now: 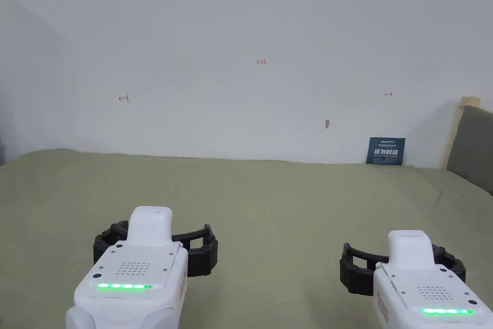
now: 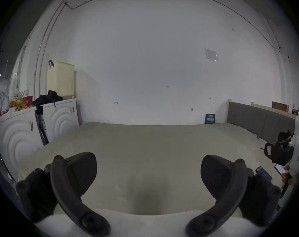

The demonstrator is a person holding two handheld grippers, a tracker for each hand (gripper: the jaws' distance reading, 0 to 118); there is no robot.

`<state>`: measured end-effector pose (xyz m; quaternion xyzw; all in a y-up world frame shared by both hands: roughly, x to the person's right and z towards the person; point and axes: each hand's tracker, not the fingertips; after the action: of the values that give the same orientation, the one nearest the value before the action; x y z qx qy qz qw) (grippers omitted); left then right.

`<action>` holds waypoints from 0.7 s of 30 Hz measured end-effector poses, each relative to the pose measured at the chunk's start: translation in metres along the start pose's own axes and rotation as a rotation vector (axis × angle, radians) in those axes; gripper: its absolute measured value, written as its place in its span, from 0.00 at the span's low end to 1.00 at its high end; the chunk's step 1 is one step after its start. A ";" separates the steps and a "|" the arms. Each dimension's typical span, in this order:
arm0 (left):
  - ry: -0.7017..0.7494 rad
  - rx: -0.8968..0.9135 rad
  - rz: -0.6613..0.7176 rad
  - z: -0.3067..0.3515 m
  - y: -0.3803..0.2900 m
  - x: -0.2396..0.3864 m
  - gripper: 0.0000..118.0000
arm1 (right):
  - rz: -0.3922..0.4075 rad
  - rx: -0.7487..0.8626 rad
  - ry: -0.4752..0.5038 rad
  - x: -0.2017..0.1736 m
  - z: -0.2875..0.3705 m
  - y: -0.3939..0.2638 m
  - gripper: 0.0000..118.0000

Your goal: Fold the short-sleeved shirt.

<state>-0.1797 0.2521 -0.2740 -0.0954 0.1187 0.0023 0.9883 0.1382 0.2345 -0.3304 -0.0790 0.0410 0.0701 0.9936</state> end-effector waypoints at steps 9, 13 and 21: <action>0.044 0.009 0.003 0.003 0.000 -0.009 1.00 | -0.038 0.032 0.035 -0.004 0.003 0.011 1.00; 0.066 0.000 0.026 0.004 0.002 -0.011 1.00 | 0.007 0.045 0.025 -0.009 0.003 0.013 1.00; 0.055 -0.012 0.026 0.007 0.002 -0.010 1.00 | -0.012 0.050 0.040 -0.010 0.005 0.013 1.00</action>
<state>-0.1878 0.2557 -0.2656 -0.1001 0.1470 0.0131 0.9840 0.1270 0.2467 -0.3266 -0.0556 0.0622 0.0613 0.9946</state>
